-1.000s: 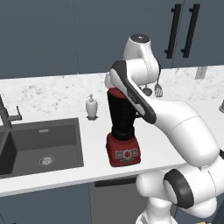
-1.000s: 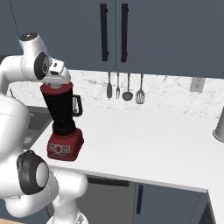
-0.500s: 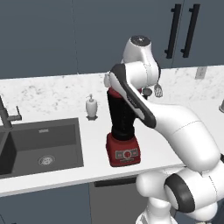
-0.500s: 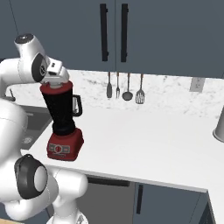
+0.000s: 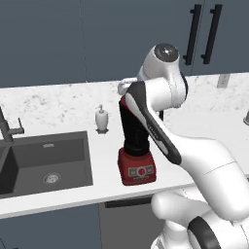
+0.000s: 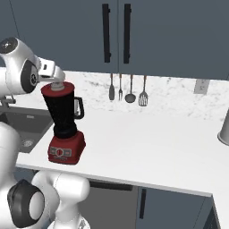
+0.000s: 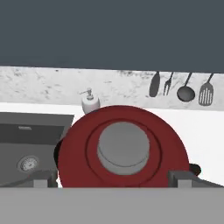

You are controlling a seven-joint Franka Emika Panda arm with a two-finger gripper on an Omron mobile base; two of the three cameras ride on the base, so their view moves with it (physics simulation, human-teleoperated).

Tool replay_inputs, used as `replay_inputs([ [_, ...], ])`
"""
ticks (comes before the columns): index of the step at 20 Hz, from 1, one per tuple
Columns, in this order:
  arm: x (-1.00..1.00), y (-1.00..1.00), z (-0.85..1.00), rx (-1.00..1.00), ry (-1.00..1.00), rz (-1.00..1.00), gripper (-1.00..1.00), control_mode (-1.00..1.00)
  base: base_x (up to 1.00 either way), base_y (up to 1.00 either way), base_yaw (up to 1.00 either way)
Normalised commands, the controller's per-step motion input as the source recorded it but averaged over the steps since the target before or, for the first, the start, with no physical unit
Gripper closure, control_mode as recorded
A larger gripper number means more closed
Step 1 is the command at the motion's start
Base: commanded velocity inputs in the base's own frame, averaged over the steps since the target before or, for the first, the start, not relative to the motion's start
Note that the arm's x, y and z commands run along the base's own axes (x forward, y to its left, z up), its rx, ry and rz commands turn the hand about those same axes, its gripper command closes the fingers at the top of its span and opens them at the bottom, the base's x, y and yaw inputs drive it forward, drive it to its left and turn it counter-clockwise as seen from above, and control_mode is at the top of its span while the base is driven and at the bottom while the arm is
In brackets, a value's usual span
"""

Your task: Close the lid blender by securely placing the lid on top.

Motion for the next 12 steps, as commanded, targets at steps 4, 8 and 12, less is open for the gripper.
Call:
replay_inputs([
  [4,-0.92,-0.38,-0.04,0.01,-0.19,-0.03,-1.0,-1.0,0.0,0.0,0.0],
  [8,-0.88,-0.92,-0.34,0.0,-0.17,-0.08,-1.0,-1.0,0.0,0.0,0.0],
  [12,-0.46,-1.0,-0.34,0.0,-0.04,-0.05,-1.0,-1.0,0.0,0.0,0.0],
])
